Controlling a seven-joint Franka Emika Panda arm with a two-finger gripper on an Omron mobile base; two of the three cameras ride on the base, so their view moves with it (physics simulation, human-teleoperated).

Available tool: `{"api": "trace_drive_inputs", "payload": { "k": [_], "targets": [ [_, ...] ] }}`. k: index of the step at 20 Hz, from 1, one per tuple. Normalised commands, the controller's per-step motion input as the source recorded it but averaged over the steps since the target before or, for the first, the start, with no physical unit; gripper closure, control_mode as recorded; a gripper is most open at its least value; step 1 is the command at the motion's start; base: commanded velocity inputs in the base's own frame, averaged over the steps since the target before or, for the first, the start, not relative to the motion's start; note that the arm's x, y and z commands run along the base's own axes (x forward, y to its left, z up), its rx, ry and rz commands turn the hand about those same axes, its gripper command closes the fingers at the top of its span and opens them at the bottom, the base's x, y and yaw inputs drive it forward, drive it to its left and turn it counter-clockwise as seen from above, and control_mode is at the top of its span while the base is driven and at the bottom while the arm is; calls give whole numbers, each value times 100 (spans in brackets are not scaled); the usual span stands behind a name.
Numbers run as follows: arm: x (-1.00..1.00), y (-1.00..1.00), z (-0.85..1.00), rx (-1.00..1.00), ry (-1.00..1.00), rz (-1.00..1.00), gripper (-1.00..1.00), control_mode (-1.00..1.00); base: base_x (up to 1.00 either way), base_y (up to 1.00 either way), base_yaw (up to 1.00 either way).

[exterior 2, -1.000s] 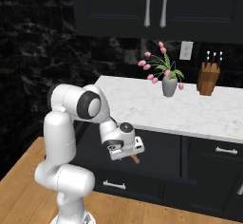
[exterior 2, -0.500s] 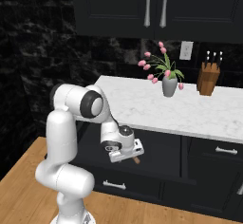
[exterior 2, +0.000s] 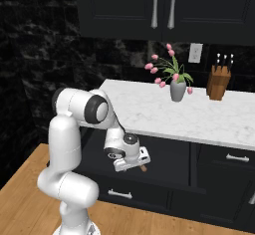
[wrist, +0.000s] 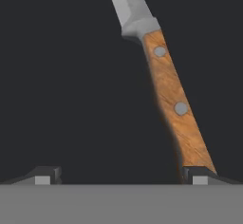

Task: Pick up the knife from the drawer and place it on the cutting board. Then place the meat from the plate to the cutting board.

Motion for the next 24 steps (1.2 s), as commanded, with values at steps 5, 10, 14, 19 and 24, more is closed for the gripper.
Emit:
{"api": "trace_drive_inputs", "payload": {
  "k": [5, 10, 14, 19, 24],
  "targets": [
    [8, 0, 41, 0, 0, 0, -100, -100, 0, 0, 0],
    [22, -9, 41, 0, 0, 0, -100, -100, 0, 0, 0],
    [30, -35, 13, 6, 1, 4, -100, -100, 0, 0, 0],
    [29, -29, -5, 8, 5, 5, -100, -100, 0, 0, 0],
    [31, -3, -32, 3, 12, 5, -100, -100, 0, 0, 0]
  ]
}}
